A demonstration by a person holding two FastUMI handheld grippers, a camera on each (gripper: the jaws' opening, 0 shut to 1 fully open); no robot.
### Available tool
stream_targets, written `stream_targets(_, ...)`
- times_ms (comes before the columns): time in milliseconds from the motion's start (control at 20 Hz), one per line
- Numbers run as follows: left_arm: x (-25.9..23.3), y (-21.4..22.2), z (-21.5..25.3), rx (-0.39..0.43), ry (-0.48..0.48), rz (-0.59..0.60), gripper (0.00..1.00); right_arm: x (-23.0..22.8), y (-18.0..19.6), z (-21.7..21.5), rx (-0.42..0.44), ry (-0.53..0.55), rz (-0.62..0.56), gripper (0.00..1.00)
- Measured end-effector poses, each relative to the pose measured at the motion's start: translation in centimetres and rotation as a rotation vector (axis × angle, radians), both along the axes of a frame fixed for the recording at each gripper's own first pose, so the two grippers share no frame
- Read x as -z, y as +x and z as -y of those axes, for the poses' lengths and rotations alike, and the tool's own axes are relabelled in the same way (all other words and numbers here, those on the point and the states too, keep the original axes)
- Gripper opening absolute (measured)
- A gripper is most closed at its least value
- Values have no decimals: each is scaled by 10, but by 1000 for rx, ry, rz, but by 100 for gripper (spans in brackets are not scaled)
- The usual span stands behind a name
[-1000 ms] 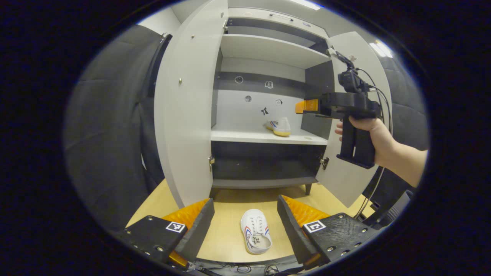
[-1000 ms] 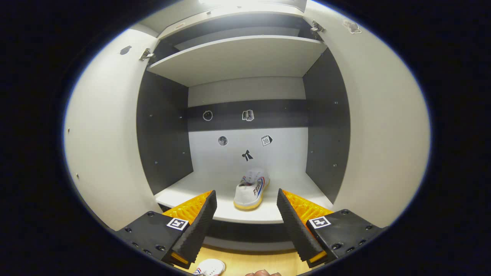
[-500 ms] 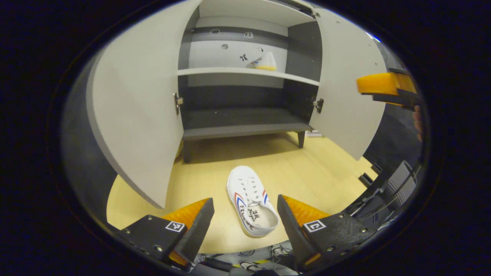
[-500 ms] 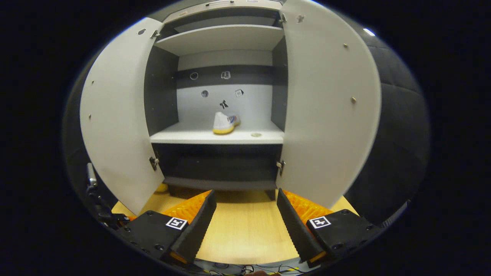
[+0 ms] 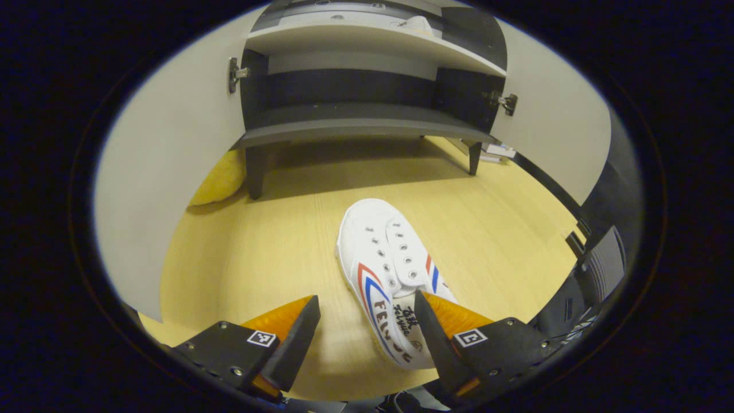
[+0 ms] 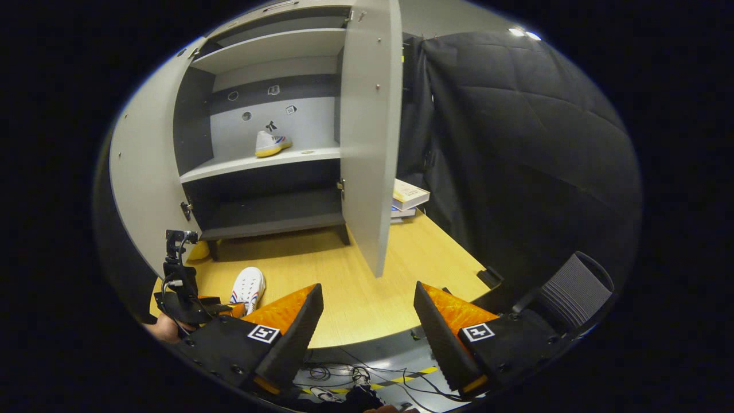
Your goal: Grab one shoe with the right hand and put it into the shoe cabinet, grab the other shoe with the left hand and put it into the shoe cabinet; then close the right door with the right hand and the left door with the left hand.
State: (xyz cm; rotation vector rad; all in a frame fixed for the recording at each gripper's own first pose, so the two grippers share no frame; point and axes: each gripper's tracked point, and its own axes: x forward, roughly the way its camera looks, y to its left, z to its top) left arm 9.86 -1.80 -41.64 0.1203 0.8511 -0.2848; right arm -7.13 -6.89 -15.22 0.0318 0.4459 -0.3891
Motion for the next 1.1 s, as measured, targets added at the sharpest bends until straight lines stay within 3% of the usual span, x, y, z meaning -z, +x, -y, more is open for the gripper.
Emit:
stream_targets(50,6,4,-1,1,8,-11,95,6,-13,8,24,5,-17,99)
stream_targets(150,9,7,12,4,-62,-36,93,18,-39,24,70,11,-55,99)
stream_targets(200,12,3,16,-13,-88,-71,73,24,-52,34,97,11,-77,100)
stream_targets(300,10,0,15,-32,-92,-104,53,38,-78,53,155,22,-120,100)
stream_targets(400,11,2,13,-28,-71,-112,52,42,-90,70,217,59,-123,96)
stream_targets(450,10,3,13,-39,-81,-116,45,41,-93,78,242,80,-113,100)
stream_targets(700,11,3,13,-145,-84,-159,10,24,-65,111,262,71,-37,100)
stream_targets(750,5,5,9,-154,-69,-141,10,19,-57,116,254,65,-21,100)
stream_targets(800,6,10,12,-165,-50,-136,2,14,-51,120,247,62,-8,100)
stream_targets(1100,-64,22,11,-159,-103,-67,1,0,-11,157,222,74,46,100)
